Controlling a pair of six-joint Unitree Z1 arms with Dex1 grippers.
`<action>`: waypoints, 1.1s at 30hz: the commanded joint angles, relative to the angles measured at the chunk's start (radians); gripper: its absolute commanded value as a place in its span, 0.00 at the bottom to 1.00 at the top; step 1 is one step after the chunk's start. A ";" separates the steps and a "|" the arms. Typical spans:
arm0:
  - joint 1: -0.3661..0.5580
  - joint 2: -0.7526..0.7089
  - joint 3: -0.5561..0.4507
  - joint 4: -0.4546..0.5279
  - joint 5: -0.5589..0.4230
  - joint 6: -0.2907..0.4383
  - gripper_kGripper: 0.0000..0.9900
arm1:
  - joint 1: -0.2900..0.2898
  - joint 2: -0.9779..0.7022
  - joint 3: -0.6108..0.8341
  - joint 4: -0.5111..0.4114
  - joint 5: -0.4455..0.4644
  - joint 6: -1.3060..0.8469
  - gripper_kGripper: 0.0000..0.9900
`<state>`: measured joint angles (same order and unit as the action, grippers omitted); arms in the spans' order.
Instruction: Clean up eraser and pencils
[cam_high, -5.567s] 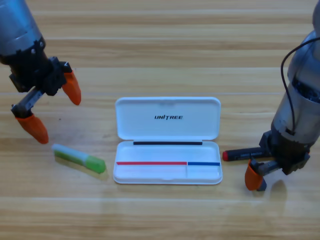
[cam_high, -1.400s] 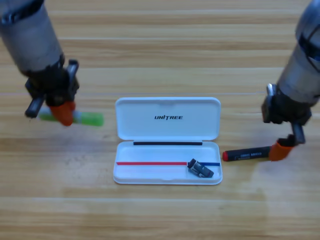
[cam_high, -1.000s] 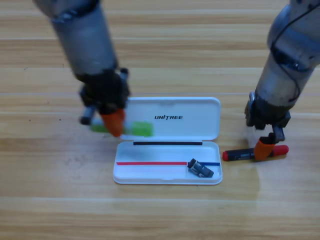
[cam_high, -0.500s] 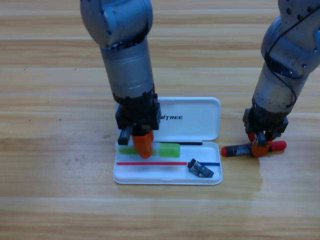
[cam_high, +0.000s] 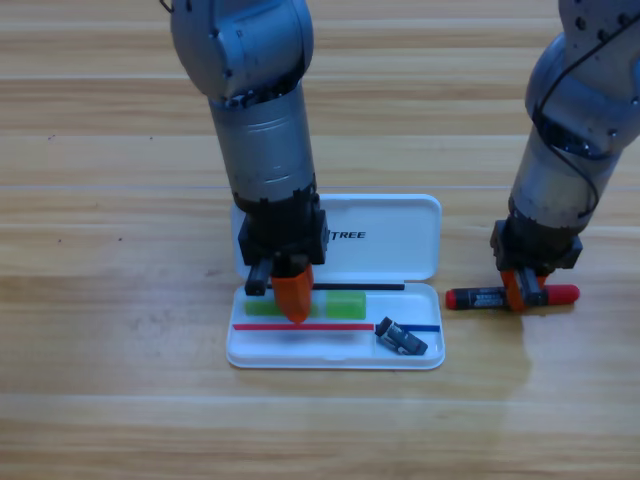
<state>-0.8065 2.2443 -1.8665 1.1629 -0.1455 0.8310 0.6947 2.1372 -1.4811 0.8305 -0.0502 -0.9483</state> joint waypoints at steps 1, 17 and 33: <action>-0.017 0.070 0.023 0.006 -0.014 -0.009 0.00 | 0.014 -0.094 0.061 0.021 -0.011 0.014 0.00; -0.022 0.101 0.023 -0.005 -0.009 -0.004 0.00 | 0.020 -0.227 0.104 0.075 0.015 0.026 0.00; -0.023 0.109 0.018 0.006 -0.020 -0.023 0.88 | 0.032 -0.237 0.110 0.075 0.012 0.034 0.00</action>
<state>-0.8085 2.2942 -1.8641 1.1628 -0.1497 0.8231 0.6969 1.9123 -1.3972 0.8914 -0.0466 -0.9243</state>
